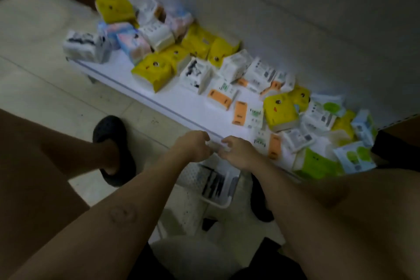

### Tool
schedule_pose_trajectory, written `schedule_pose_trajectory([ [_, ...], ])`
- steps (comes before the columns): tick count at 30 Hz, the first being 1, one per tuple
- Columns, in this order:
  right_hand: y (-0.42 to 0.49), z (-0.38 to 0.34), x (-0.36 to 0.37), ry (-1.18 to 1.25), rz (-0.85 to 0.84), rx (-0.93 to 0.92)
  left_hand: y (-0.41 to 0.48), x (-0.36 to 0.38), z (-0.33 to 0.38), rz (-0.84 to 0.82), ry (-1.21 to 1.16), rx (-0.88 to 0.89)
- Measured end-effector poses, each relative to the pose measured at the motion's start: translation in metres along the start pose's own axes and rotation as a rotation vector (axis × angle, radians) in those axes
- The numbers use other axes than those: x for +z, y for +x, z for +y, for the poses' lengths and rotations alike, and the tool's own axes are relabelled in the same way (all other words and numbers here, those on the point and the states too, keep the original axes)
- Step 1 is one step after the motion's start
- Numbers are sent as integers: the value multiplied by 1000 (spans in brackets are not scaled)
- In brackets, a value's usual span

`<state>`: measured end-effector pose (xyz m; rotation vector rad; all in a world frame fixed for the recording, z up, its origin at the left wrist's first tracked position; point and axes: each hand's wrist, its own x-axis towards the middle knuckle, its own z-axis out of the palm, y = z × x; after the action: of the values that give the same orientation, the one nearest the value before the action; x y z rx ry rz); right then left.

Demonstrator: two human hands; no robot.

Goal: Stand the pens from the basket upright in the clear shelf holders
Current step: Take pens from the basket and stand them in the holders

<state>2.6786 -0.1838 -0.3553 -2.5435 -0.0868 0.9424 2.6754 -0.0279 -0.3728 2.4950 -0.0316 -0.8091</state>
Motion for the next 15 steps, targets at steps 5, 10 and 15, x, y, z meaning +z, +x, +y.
schedule_pose_trajectory([
  [5, 28, 48, 45, 92, -178, 142, 30, 69, -33, -234, -88, -145],
  [10, 52, 76, 82, 161, -273, 268, 48, 112, -54, -325, -172, -187],
  [15, 82, 86, 118, 131, -321, 264, 69, 146, -66, -353, -108, -199],
])
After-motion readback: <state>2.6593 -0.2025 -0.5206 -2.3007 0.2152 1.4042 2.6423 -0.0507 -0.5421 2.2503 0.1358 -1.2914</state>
